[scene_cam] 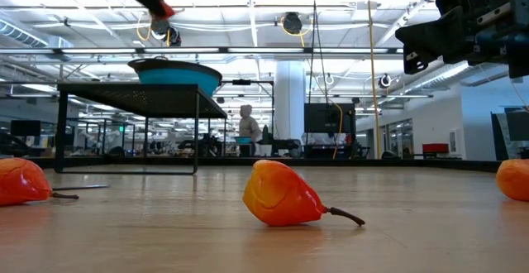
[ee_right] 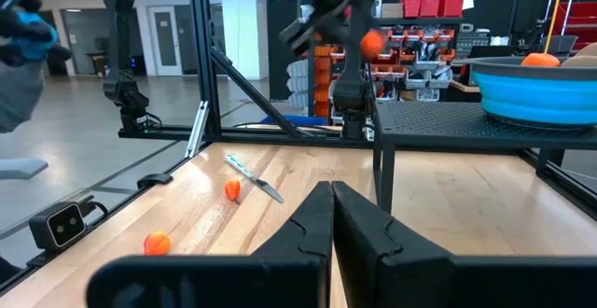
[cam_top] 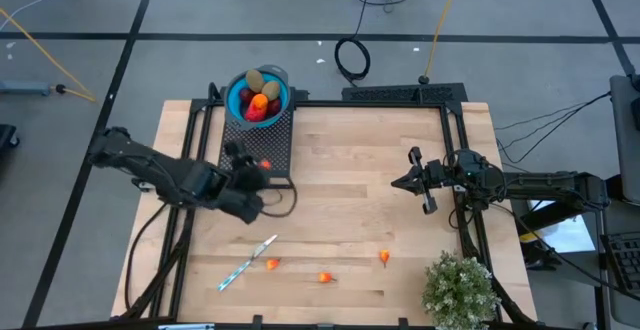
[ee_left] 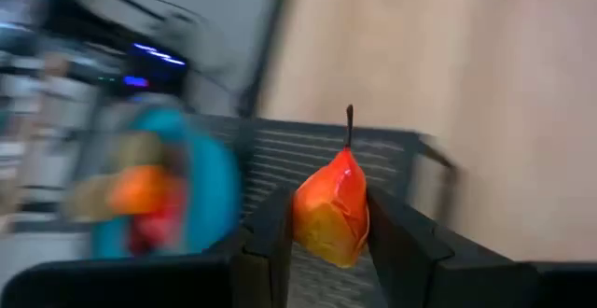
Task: Pick & Place Fruit
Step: Put the top left peach into the blue strainer bowl on the shelf
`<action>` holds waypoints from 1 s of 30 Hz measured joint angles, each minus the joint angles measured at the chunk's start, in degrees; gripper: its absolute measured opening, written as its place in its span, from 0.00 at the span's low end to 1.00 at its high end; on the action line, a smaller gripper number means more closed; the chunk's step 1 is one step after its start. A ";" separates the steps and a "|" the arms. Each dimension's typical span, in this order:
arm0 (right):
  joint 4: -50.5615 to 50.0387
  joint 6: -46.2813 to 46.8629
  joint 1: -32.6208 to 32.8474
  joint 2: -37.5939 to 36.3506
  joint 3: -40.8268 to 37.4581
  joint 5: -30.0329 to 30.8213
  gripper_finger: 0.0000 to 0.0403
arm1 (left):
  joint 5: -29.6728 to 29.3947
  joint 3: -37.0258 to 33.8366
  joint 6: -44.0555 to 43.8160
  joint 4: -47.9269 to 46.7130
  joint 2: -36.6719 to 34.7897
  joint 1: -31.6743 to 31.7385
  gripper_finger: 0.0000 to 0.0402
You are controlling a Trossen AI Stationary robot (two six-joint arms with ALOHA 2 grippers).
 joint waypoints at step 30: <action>-0.02 -0.19 0.00 -0.02 0.00 0.01 0.00 | 13.98 0.07 9.16 14.67 -16.17 44.07 0.29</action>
